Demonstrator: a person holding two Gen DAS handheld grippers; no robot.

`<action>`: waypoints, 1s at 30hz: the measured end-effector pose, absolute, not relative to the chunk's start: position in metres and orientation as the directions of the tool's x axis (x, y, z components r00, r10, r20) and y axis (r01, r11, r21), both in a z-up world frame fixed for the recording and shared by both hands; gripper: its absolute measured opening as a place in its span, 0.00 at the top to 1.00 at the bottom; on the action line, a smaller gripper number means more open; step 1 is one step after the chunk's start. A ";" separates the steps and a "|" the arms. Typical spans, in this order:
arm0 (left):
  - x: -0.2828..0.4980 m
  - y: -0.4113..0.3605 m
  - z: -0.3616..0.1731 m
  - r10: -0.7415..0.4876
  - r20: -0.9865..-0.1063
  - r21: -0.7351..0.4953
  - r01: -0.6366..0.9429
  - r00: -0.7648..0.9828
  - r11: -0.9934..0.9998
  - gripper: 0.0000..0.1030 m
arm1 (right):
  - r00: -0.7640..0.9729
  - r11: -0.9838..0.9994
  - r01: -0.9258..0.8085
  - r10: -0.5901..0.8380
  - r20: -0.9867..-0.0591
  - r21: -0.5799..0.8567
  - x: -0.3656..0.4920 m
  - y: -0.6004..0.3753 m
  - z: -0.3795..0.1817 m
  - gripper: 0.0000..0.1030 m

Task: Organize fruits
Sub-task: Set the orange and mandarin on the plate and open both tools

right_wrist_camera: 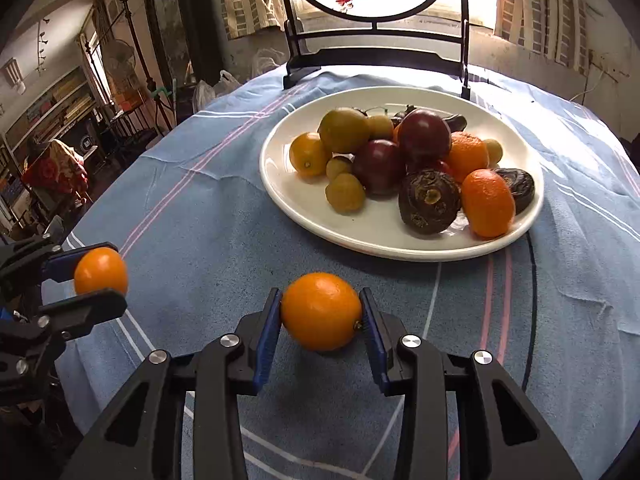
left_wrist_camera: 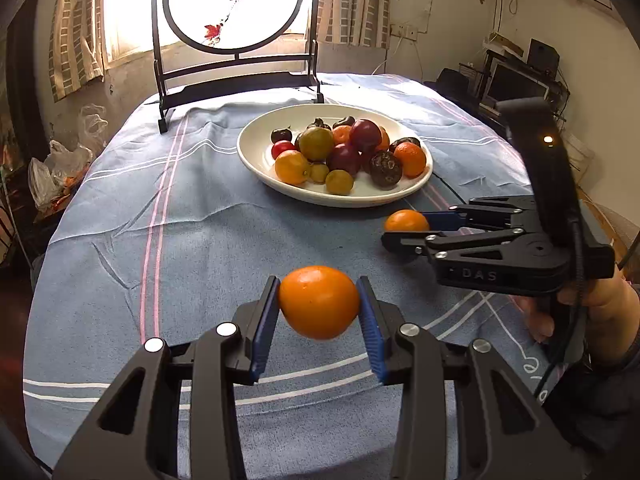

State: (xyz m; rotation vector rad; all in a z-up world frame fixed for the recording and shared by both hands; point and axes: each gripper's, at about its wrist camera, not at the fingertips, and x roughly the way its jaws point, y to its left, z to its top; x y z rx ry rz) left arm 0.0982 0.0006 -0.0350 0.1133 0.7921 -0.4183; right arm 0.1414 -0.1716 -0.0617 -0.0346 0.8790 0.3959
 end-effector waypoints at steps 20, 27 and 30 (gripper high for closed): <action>0.280 -0.047 -0.006 -0.375 -0.702 -0.188 0.351 0.606 0.917 0.63 | 0.747 0.965 -0.109 0.237 -0.621 0.238 0.261 -0.276 -0.007 0.62; 0.314 -0.052 -0.021 -0.373 -0.723 -0.227 0.310 0.581 0.923 0.56 | 0.737 0.972 -0.101 0.217 -0.640 0.214 0.288 -0.264 -0.020 0.49; 0.303 -0.044 -0.012 -0.378 -0.692 -0.242 0.296 0.615 0.924 0.39 | 0.748 0.967 -0.110 0.233 -0.621 0.230 0.276 -0.265 -0.012 0.48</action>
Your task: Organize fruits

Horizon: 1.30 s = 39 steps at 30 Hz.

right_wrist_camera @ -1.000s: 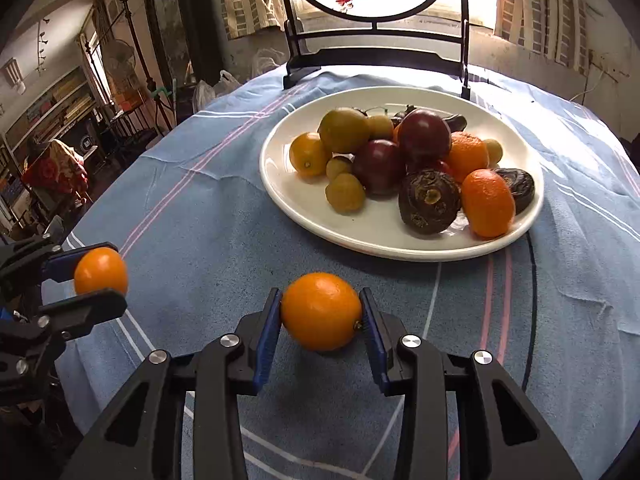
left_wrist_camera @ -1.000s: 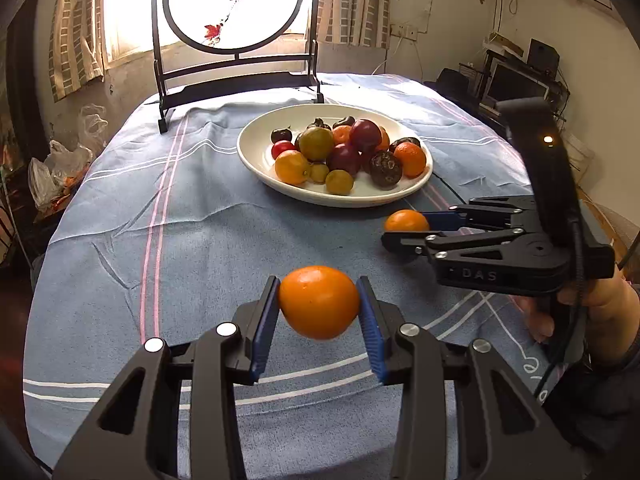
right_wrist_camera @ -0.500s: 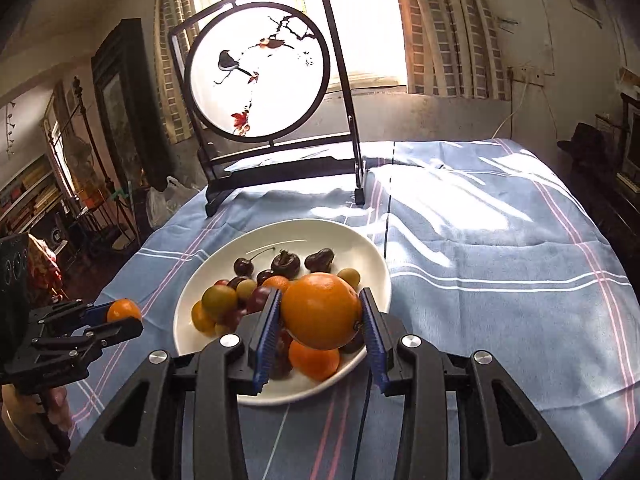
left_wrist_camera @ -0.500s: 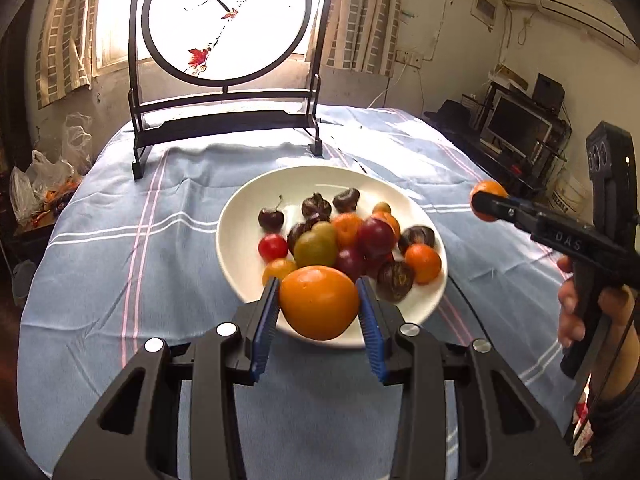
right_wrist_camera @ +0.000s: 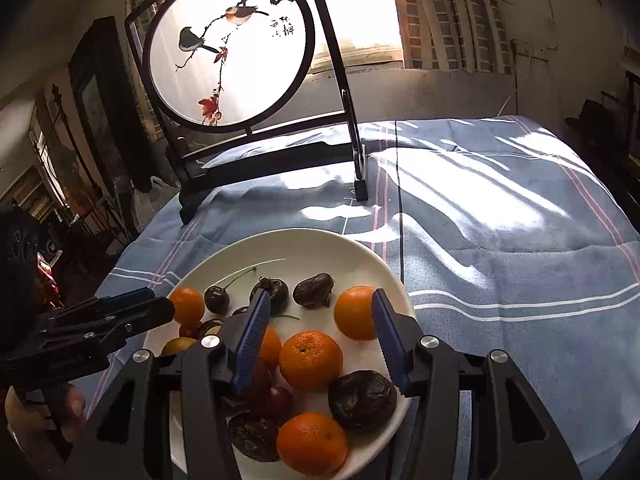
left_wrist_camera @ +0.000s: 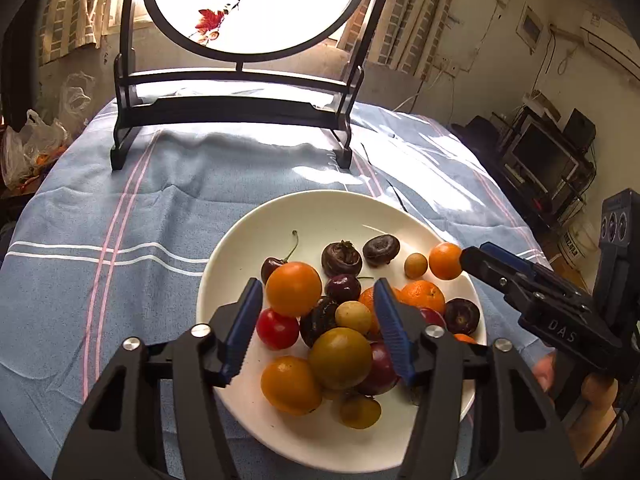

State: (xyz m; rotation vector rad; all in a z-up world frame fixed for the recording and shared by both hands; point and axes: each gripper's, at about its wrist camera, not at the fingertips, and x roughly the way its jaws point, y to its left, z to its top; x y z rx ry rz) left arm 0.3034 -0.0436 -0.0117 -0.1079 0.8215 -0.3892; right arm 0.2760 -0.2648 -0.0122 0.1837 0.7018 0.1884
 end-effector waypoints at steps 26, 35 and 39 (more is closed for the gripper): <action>0.013 0.034 0.041 -0.149 -0.530 -0.054 0.143 0.835 0.988 0.05 | 0.849 0.989 -0.047 0.113 -0.516 0.138 -0.008 -0.351 0.032 0.04; -0.015 0.037 0.058 -0.055 -0.489 0.029 0.080 0.870 0.996 0.05 | 0.863 0.992 0.006 0.057 -0.502 0.123 -0.043 -0.376 0.036 0.04; -0.020 0.040 0.065 -0.062 -0.479 0.008 0.075 0.876 0.997 0.05 | 0.866 0.992 0.013 0.051 -0.497 0.124 -0.047 -0.380 0.039 0.04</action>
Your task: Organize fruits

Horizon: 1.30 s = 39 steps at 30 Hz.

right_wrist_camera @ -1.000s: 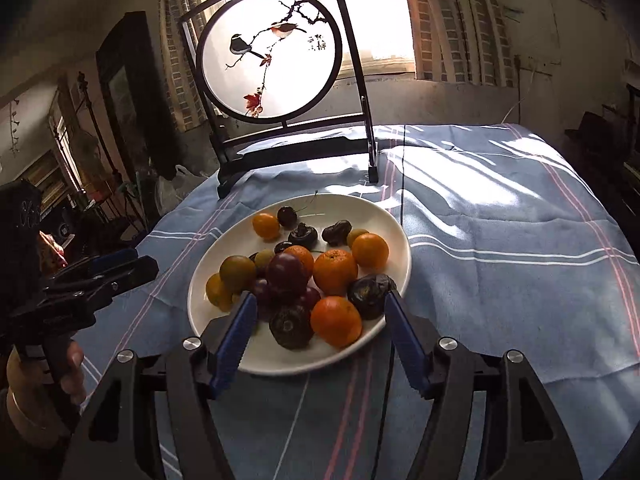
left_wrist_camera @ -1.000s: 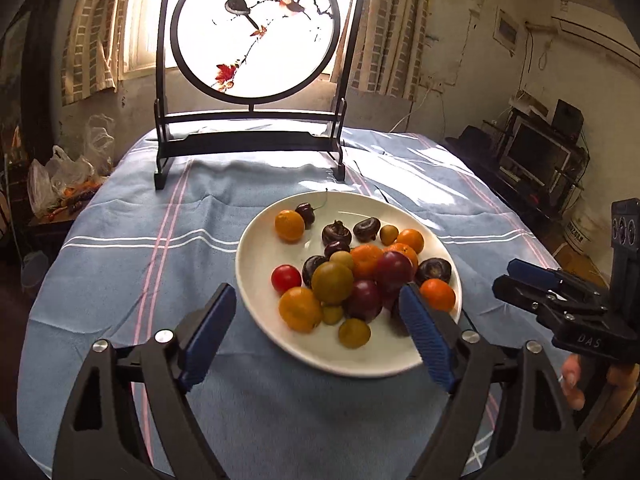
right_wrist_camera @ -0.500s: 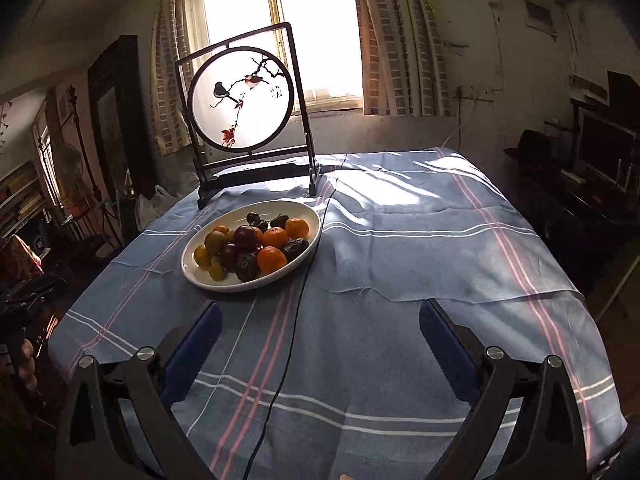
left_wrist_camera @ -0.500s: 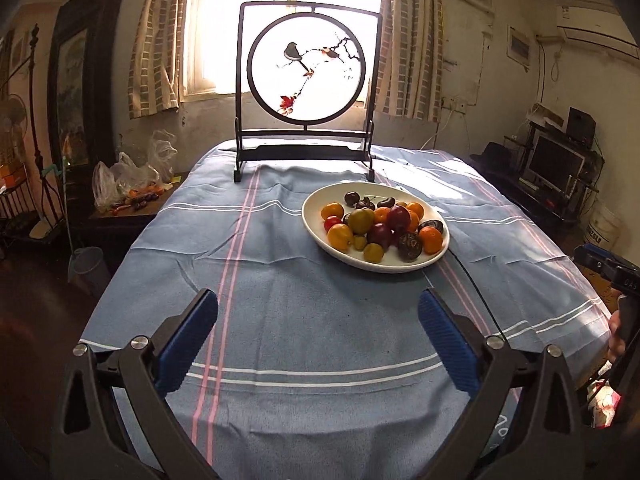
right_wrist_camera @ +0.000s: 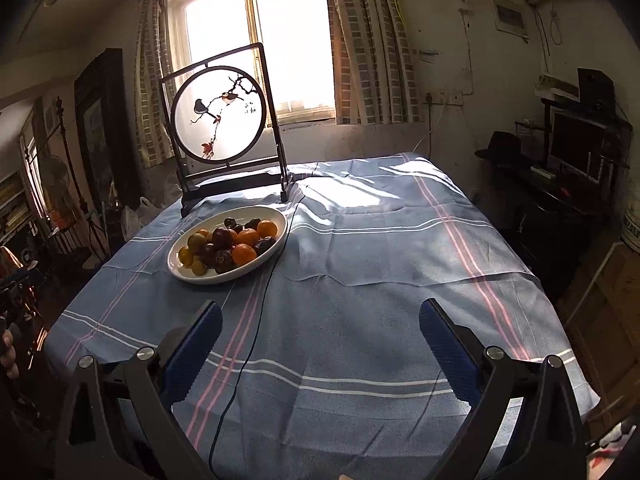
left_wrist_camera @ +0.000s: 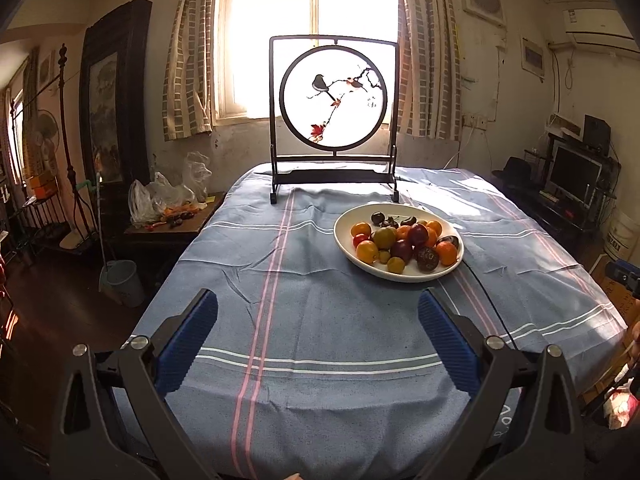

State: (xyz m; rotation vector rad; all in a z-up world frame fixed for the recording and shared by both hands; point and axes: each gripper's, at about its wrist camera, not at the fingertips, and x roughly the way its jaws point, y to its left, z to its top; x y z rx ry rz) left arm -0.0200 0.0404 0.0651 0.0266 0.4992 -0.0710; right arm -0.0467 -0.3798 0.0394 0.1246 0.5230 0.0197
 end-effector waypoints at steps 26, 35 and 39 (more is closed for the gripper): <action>-0.021 0.043 0.064 -0.055 -0.493 0.014 0.071 0.868 0.997 0.05 | 0.873 0.994 0.004 0.052 -0.484 0.113 -0.055 -0.378 0.044 0.04; -0.019 0.041 0.061 -0.054 -0.504 0.013 0.070 0.862 0.997 0.05 | 0.873 0.994 0.004 0.051 -0.485 0.112 -0.055 -0.378 0.044 0.04; -0.018 0.042 0.061 -0.043 -0.505 0.010 0.056 0.862 0.998 0.05 | 0.873 0.994 0.004 0.052 -0.486 0.114 -0.055 -0.378 0.044 0.04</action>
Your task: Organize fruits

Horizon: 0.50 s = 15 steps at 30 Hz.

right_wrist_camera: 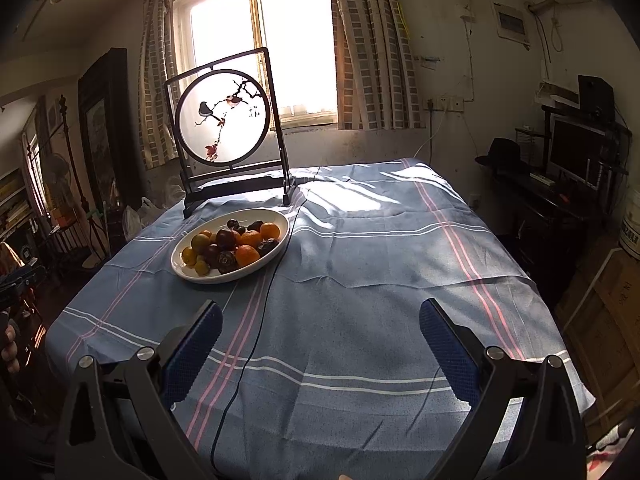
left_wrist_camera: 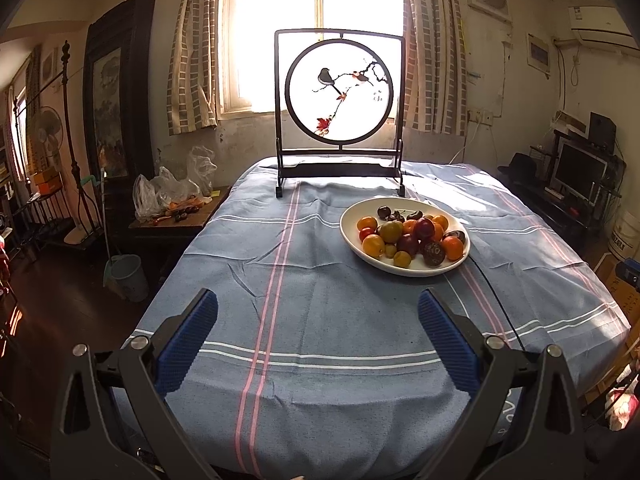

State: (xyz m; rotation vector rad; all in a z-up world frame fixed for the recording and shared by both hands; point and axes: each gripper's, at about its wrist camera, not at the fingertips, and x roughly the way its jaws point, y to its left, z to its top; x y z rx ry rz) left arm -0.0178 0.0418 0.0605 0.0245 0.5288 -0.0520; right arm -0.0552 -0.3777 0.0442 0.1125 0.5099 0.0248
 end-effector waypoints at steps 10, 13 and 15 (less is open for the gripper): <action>-0.018 0.040 0.060 -0.028 -0.500 0.027 0.048 0.866 0.998 0.05 | 0.871 0.994 -0.010 0.063 -0.487 0.111 -0.057 -0.374 0.041 0.04; -0.019 0.042 0.061 -0.003 -0.483 0.037 0.023 0.875 0.999 0.05 | 0.870 0.994 -0.016 0.068 -0.489 0.110 -0.057 -0.372 0.040 0.04; -0.022 0.042 0.062 -0.002 -0.469 0.044 0.026 0.883 0.999 0.05 | 0.869 0.994 -0.017 0.067 -0.491 0.107 -0.057 -0.372 0.039 0.04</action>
